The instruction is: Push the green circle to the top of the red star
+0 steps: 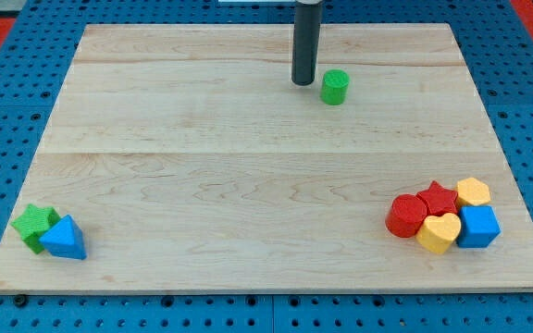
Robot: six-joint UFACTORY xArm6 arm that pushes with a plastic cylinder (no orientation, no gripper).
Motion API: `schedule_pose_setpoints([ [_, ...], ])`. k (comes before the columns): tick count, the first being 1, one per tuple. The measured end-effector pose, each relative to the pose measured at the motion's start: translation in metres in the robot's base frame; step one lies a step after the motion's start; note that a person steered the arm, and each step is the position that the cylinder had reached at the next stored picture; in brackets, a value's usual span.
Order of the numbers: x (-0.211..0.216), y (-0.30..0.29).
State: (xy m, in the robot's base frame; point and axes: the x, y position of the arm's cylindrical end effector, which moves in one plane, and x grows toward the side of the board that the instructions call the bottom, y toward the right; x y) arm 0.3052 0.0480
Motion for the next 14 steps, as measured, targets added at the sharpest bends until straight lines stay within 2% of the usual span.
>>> schedule_pose_setpoints([
  [1, 0.01, 0.019],
  [2, 0.038, 0.045],
  [3, 0.043, 0.066],
  [4, 0.029, 0.07],
  [7, 0.066, 0.083],
  [11, 0.046, 0.083],
  [13, 0.02, 0.086],
  [14, 0.031, 0.098],
])
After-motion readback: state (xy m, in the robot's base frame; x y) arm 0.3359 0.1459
